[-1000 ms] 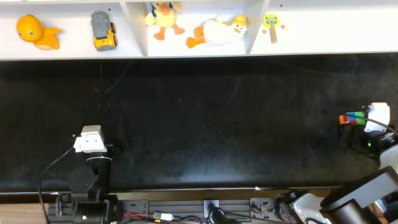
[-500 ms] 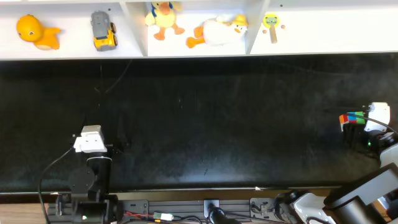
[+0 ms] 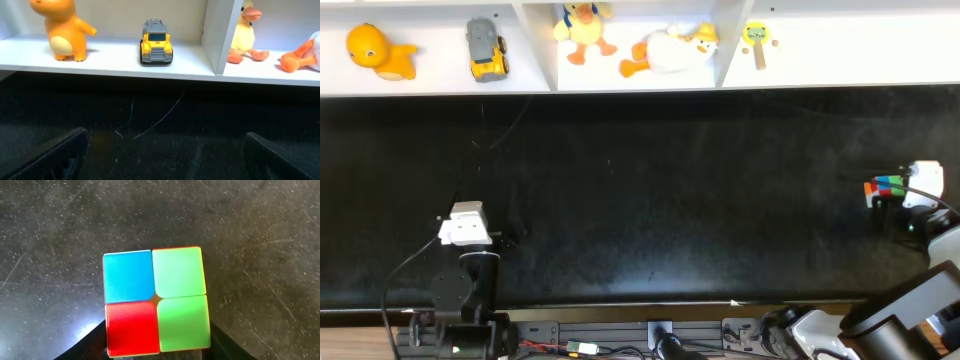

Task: Store Toys

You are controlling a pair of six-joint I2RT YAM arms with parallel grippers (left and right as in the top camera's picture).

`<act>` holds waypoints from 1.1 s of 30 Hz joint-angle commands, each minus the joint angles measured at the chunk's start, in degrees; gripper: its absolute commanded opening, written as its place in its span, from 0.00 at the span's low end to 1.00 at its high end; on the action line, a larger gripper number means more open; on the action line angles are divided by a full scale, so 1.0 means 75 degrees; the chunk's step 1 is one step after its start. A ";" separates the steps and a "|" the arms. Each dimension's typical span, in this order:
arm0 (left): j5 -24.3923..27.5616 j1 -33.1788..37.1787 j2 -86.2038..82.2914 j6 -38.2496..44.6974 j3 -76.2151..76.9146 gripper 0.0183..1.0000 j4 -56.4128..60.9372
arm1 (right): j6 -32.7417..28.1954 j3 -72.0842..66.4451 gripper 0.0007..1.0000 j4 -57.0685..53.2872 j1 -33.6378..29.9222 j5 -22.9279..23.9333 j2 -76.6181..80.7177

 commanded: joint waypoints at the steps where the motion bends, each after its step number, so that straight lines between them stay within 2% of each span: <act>1: 0.0038 0.0041 -0.0070 0.0166 -0.0026 1.00 -0.0006 | 0.0064 -0.0026 0.39 -0.0009 0.0175 -0.0055 -0.0143; 19: 0.0038 0.0041 -0.0070 0.0166 -0.0026 1.00 -0.0006 | 0.0163 0.0029 0.35 0.0356 0.0382 0.0102 -0.1105; 23: 0.0038 0.0041 -0.0070 0.0166 -0.0026 1.00 -0.0006 | 0.0548 0.0341 0.33 0.0347 0.0638 0.0303 -0.1107; 33: 0.0038 0.0041 -0.0070 0.0166 -0.0026 1.00 -0.0006 | 0.1387 0.1501 0.33 0.0356 0.1478 0.0286 -0.1046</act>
